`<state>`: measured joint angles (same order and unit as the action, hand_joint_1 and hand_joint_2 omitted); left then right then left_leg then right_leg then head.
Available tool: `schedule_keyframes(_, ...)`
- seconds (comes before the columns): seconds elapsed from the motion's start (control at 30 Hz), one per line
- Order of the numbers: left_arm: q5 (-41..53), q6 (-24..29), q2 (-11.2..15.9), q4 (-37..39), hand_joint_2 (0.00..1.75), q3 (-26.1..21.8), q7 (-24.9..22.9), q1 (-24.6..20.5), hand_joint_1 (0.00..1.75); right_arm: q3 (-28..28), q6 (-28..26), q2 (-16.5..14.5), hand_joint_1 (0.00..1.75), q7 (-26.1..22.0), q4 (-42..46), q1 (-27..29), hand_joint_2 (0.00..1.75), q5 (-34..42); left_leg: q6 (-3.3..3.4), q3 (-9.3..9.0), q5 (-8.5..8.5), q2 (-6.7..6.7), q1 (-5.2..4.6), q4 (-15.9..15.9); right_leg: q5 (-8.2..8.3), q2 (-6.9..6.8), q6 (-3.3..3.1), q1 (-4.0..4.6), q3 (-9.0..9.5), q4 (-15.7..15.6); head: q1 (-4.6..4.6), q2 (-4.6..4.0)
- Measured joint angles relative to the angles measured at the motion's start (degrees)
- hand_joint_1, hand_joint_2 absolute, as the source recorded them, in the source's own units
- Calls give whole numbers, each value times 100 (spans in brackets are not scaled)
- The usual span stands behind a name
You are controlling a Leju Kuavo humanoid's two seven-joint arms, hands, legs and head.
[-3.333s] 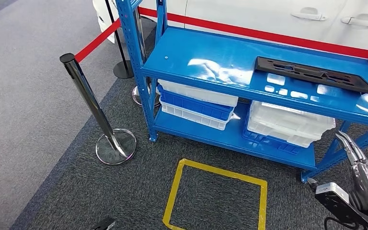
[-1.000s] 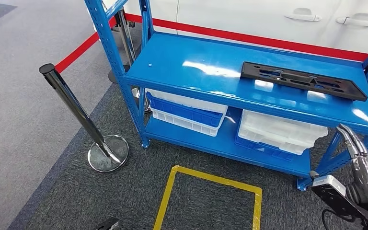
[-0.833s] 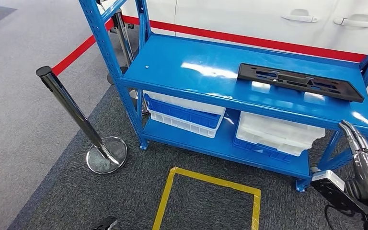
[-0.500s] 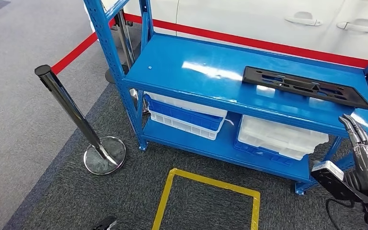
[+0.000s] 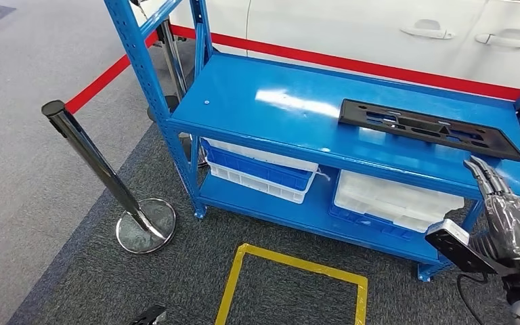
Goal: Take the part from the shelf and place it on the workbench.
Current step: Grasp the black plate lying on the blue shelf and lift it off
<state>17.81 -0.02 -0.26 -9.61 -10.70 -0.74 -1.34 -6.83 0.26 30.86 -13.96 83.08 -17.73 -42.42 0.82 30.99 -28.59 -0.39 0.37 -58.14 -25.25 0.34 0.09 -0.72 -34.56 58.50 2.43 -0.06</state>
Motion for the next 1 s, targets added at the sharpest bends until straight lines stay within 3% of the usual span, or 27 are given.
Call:
schedule_keyframes(0.07,34,-6,2,-1,0,1,-3,-12,0,-163,-78,-17,0,99,-107,-200,175,-213,-55,160,-208,5,4,-376,-6,2,-74,-36,57,-51,20,0)
schedule_keyframes(0.13,65,-5,3,-1,0,1,-5,-20,0,-347,-162,-61,0,167,-243,-385,175,-377,-81,584,-496,7,17,-1143,-34,-2,-119,-29,92,-57,38,-1)
schedule_keyframes(0.17,81,-5,4,-1,0,1,-5,-17,0,-435,-186,-90,0,185,-307,-452,175,-431,-91,801,-572,7,21,-1478,-53,-2,-127,-25,109,-54,38,-1)
schedule_keyframes(0.2,91,-5,4,-1,0,1,-9,-12,0,-523,-203,-119,0,198,-371,-504,175,-477,-96,941,-540,7,24,-1639,-76,-2,-129,-23,133,-50,38,-1)
schedule_keyframes(0.23,100,-7,4,-1,0,1,-13,-6,0,-610,-218,-145,0,209,-431,-552,175,-514,-95,973,-389,8,26,-1577,-103,-2,-123,-22,164,-42,39,0)
schedule_keyframes(0.27,111,-9,5,-1,0,1,-15,-3,0,-694,-238,-168,0,222,-487,-606,175,-548,-87,895,-143,9,27,-1296,-137,-2,-111,-23,202,-31,39,0)
schedule_keyframes(0.3,121,-11,6,-1,0,1,-19,-3,0,-775,-264,-192,0,237,-540,-667,175,-580,-71,755,116,10,26,-887,-175,-1,-95,-23,238,-17,38,0)
schedule_keyframes(0.37,137,-14,8,-1,0,0,-22,-10,0,-915,-326,-238,0,265,-630,-787,175,-637,-32,498,390,9,11,-253,-242,4,-42,-2,269,14,35,0)
schedule_keyframes(0.53,183,-14,2,-1,0,-2,-36,-13,0,-1178,-478,-313,0,346,-758,-915,175,-837,112,387,374,-7,11,-35,-351,-6,102,1,243,96,27,-1)
schedule_keyframes(0.57,197,-14,1,-1,0,-3,-41,-13,0,-1218,-497,-321,0,375,-777,-941,175,-890,147,359,373,-6,23,-8,-457,-9,125,-6,139,306,23,0)
schedule_keyframes(0.63,216,-16,0,-1,0,-3,-48,-15,0,-1303,-524,-338,0,442,-840,-986,175,-1007,197,322,347,-3,27,10,-742,-13,157,-13,-251,1016,16,0)
schedule_keyframes(0.7,239,-20,0,-1,0,-5,-53,-17,0,-1395,-553,-365,0,492,-948,-1000,175,-1112,216,287,302,-6,20,1,-841,-14,171,-14,-643,1595,17,-1)
schedule_keyframes(0.73,251,-20,0,-1,0,-7,-57,-15,0,-1439,-573,-379,0,509,-1004,-1000,175,-1155,216,256,272,-11,17,-5,-729,-14,165,-13,-708,1606,17,-1)
schedule_keyframes(0.77,262,-21,-1,-1,0,-9,-61,-12,0,-1477,-597,-394,0,521,-1058,-1004,175,-1196,212,209,237,-16,13,-10,-504,-15,147,-11,-652,1380,16,0)
schedule_keyframes(0.83,272,-22,-15,-1,0,-16,-66,-12,0,-1539,-659,-422,0,533,-1152,-1029,175,-1264,191,110,168,-24,4,-7,-42,-17,81,13,-340,613,17,0)
schedule_keyframes(0.87,274,-22,-26,-1,0,-23,-67,-16,0,-1574,-692,-440,0,534,-1205,-1050,175,-1301,171,81,141,-29,-5,-7,73,-20,45,34,-189,293,16,1)
schedule_keyframes(0.9,273,-22,-35,-1,0,-32,-68,-19,0,-1609,-718,-458,0,531,-1257,-1071,175,-1333,147,71,124,-30,-11,-3,92,-24,17,53,-104,118,18,0)
schedule_keyframes(1.0,261,-14,-51,-2,0,-66,-86,-25,0,-1721,-789,-535,0,526,-1383,-1097,175,-1433,62,58,85,-16,-18,19,31,-20,-32,57,-32,-6,22,1)
